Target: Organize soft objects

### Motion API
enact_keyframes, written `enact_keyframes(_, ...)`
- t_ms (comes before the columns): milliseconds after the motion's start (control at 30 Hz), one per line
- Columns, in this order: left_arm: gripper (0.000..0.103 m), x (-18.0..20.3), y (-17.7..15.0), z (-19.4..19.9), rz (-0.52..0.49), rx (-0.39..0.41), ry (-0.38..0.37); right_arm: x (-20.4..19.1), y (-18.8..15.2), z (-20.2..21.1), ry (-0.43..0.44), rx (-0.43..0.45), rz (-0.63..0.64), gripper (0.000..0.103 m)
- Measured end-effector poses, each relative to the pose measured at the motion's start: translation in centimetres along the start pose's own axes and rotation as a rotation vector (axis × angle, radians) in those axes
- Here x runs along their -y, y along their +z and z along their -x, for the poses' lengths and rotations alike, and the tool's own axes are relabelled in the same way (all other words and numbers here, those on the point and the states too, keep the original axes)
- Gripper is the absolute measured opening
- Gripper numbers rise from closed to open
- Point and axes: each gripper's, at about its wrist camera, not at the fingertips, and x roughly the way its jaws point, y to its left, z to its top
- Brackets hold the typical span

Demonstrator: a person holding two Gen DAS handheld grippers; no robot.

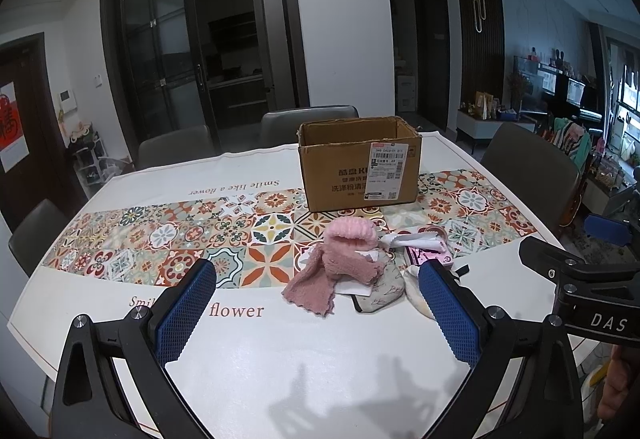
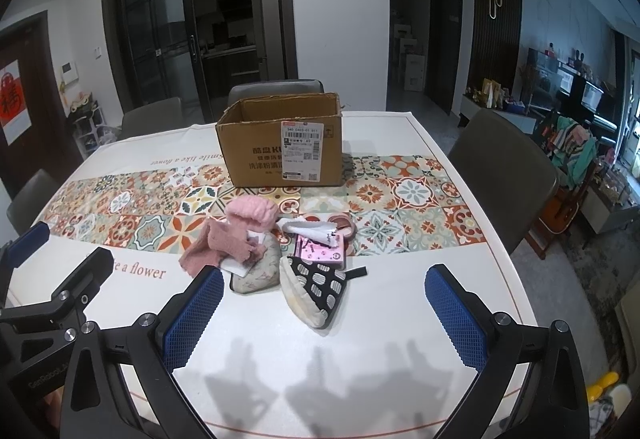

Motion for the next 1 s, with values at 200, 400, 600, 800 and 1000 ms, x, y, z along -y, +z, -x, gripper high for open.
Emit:
enact_keyframes(200,0.103,-0.01,0.0,0.0,0.0,0.0,0.001,0.09,0.16,-0.05,0.001,0.001,0.001,0.102)
enact_keyframes(400,0.103,-0.08,-0.01,-0.07,-0.001,0.0,0.001,0.11,0.12,-0.09,0.0,0.0,0.002,0.102)
enact_keyframes(600,0.103,-0.08,-0.01,-0.08,-0.001,0.0,0.001,0.17,0.17,-0.13,-0.001,0.001,0.002,0.102)
enact_keyframes(800,0.103,-0.04,0.0,-0.05,-0.001,0.001,0.002,0.35,0.75,-0.05,-0.003,0.005,0.004,0.102)
enact_keyframes(1000,0.103,-0.06,0.03,-0.06,-0.001,0.0,0.003,0.34,0.67,-0.07,-0.003,0.006,0.004,0.102)
